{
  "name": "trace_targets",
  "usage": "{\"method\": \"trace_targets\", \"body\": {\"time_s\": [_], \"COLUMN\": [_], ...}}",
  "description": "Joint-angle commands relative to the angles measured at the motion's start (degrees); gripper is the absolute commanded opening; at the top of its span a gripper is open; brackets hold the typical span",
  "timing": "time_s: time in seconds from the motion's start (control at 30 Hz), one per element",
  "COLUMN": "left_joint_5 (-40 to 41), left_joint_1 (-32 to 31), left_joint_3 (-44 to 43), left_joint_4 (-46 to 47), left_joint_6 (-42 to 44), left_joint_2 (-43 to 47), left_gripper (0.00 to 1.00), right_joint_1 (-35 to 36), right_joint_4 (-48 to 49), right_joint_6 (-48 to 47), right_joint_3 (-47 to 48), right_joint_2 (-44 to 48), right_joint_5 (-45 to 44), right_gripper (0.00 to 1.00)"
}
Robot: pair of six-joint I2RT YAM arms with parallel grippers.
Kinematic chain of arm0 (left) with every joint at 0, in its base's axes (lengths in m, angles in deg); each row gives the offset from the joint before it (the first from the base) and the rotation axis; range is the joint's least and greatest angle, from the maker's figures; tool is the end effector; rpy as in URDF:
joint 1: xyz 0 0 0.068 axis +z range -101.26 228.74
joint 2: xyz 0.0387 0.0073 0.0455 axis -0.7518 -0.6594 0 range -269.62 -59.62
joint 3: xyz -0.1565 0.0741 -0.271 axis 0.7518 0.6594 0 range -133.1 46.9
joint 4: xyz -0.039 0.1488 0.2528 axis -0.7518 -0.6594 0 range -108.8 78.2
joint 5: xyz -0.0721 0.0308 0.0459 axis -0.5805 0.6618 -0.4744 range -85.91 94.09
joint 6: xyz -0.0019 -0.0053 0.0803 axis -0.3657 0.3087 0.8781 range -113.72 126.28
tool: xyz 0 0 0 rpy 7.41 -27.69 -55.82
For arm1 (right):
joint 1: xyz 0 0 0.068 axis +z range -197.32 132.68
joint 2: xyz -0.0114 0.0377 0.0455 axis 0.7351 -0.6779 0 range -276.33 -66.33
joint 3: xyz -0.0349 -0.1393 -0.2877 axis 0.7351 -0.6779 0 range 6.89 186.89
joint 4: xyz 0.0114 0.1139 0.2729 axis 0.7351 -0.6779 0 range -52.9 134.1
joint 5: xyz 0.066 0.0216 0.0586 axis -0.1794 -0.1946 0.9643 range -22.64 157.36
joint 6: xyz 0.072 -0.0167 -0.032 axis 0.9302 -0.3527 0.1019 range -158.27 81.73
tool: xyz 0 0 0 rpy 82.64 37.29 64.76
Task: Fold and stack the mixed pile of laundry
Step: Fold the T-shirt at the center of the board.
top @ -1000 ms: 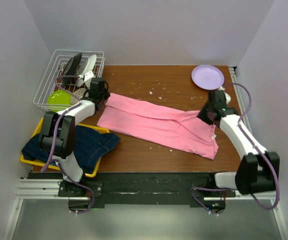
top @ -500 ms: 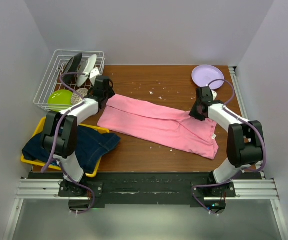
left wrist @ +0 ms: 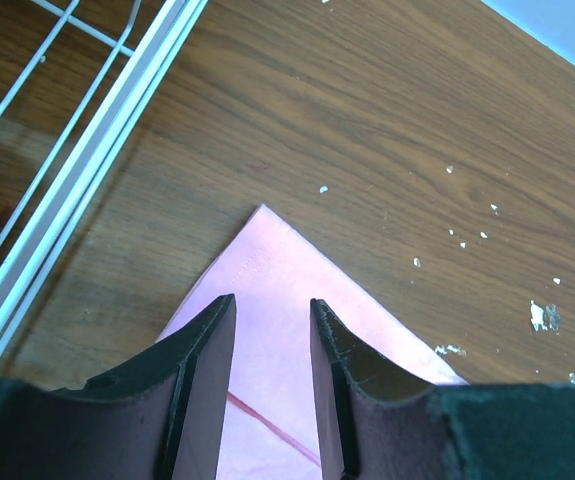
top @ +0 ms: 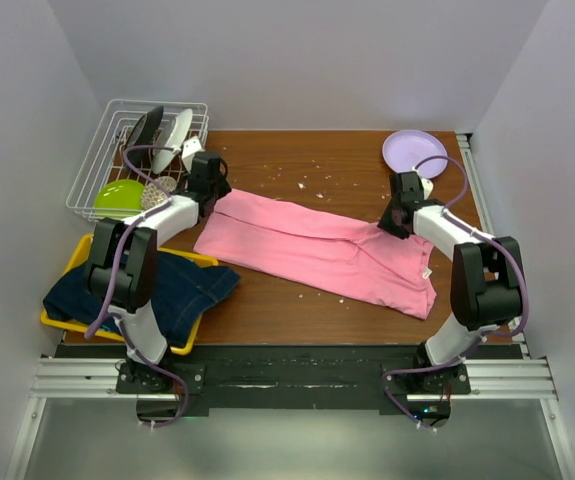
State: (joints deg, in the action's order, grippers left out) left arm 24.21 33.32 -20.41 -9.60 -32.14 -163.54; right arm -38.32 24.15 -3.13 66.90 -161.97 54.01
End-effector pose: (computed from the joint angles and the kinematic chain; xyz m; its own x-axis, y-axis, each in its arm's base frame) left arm 0.4616 -0.1025 0.2200 -0.4120 -0.4916 -0.7672 -0.3572 0.8617 -0.3603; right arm 0.3923 0.0459 0.1940 -0.6796 0.4594 -0.5719 0.4498 0.8768 0.1697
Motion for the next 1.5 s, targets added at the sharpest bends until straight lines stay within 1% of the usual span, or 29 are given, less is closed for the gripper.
{"method": "trace_targets", "body": {"time_s": [0.0,0.1,0.13,0.17,0.23,0.27,0.37,0.57,0.87,0.97,1.0,1.07,1.27,1.47], "left_joint_5": [0.71,0.71,0.8,0.89,0.97,0.97,1.15,1.5,2.03,1.85,1.85,1.77,1.06,0.45], "left_joint_1": [-0.22,-0.22,-0.22,-0.22,-0.22,-0.22,-0.22,-0.22,-0.22,-0.22,-0.22,-0.22,-0.22,-0.22], "left_joint_3": [-2.74,-3.18,-3.27,-3.35,-3.27,-3.18,-3.09,-2.83,-3.18,-3.27,-3.27,-3.27,-3.44,-3.62], "left_joint_4": [1.06,0.79,0.53,0.53,0.53,0.44,0.18,-0.09,-0.44,-0.61,-0.61,-0.61,-0.7,-0.7], "left_joint_6": [0.09,0.09,0.09,0.09,0.18,0.01,0.01,-0.35,-0.52,-0.52,-0.52,-0.7,-0.96,-1.31], "left_joint_2": [0.12,0.03,0.03,-0.05,0.03,0.03,-0.14,-0.06,-0.58,-0.85,-0.93,-1.02,-1.9,-2.78], "left_gripper": [0.4,0.4,0.4,0.4,0.4,0.4,0.4,0.4,0.4,0.4,0.4,0.4,0.4,0.4], "right_joint_1": [-0.12,-0.12,-0.03,-0.12,-0.12,-0.03,-0.03,-0.03,0.06,0.23,0.5,1.55,4.71,9.19], "right_joint_4": [0.43,0.43,0.43,0.61,0.7,0.61,-0.01,-4.13,-6.6,-6.86,-6.86,-6.69,-5.29,-1.95], "right_joint_6": [0.64,0.9,0.81,0.9,0.9,0.9,0.72,0.2,1.34,2.22,2.65,3.7,6.61,10.21], "right_joint_3": [0.46,0.37,0.37,0.2,-0.15,-0.15,-0.68,-2.09,-11.13,-13.86,-15.0,-15.88,-17.47,-18.17], "right_joint_2": [0.8,0.36,0.45,0.54,0.8,0.8,2.2,9.4,22.93,25.92,26.46,27.52,28.31,24.28], "right_joint_5": [-2.39,-2.83,-2.65,-2.57,-2.65,-2.65,-2.48,0.15,10.61,13.17,13.08,15.71,17.3,15.81], "right_gripper": [0.33,0.31,0.26,0.2,0.14,0.08,0.0,0.0,0.0,0.0,0.0,0.0,0.0,0.0]}}
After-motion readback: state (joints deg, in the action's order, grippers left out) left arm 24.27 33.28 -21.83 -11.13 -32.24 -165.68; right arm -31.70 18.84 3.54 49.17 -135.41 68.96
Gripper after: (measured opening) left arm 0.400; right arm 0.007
